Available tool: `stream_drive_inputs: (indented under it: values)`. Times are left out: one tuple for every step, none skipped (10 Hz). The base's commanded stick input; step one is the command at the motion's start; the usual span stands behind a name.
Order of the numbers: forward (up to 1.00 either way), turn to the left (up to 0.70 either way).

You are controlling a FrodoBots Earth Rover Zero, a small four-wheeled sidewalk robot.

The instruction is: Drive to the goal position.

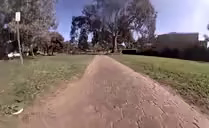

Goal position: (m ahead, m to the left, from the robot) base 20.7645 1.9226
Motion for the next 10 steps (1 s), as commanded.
stream_drive_inputs:
  values:
    - [0.7, 0.01]
    - [0.7, 0.0]
    - [0.7, 0.02]
    - [0.7, 0.02]
    - [0.7, 0.02]
    - [0.7, 0.02]
    - [0.7, 0.02]
    - [0.7, 0.02]
    - [0.7, 0.02]
    - [0.7, 0.01]
